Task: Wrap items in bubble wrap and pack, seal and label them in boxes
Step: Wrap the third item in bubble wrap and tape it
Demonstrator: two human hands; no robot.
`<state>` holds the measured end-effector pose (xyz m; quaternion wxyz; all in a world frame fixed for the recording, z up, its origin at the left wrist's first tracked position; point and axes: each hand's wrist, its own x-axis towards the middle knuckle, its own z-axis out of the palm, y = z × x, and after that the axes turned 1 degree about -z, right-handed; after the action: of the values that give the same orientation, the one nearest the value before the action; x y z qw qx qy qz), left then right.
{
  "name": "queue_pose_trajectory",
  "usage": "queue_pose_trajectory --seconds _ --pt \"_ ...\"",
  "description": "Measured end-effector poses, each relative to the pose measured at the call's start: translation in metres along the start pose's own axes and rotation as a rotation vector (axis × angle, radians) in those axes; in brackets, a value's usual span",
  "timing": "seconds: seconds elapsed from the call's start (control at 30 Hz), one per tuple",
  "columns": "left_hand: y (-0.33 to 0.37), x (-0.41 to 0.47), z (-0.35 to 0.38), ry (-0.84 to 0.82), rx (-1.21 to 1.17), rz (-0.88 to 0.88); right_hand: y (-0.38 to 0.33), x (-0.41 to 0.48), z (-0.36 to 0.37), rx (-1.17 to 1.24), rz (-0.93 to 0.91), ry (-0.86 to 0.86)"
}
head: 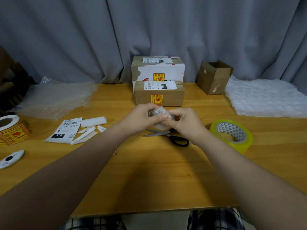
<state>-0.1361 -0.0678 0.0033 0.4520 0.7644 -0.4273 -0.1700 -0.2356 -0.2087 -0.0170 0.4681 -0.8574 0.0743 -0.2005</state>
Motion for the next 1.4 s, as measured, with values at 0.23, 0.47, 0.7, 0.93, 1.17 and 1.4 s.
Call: queue_pose_trajectory --seconds 0.23,0.47,0.7,0.93,1.17,1.4 --pt "0.023 -0.002 0.026 0.140 0.250 -0.001 -0.009 -0.019 -0.006 -0.350 0.028 0.095" --pt "0.029 -0.017 0.028 -0.027 0.119 -0.108 -0.007 -0.042 -0.016 -0.330 -0.006 0.022" --pt "0.030 -0.026 0.068 0.222 0.127 -0.008 0.001 -0.070 -0.053 -0.531 0.271 0.036" --pt "-0.021 -0.035 0.069 0.188 -0.135 -0.293 0.015 -0.087 -0.059 -0.906 0.499 -0.099" --pt "-0.040 0.002 0.059 0.252 -0.203 -0.377 0.006 -0.072 -0.040 -0.773 0.265 -0.330" --pt "-0.038 0.007 0.047 0.372 -0.277 -0.252 -0.001 -0.060 -0.042 -0.269 0.072 0.060"
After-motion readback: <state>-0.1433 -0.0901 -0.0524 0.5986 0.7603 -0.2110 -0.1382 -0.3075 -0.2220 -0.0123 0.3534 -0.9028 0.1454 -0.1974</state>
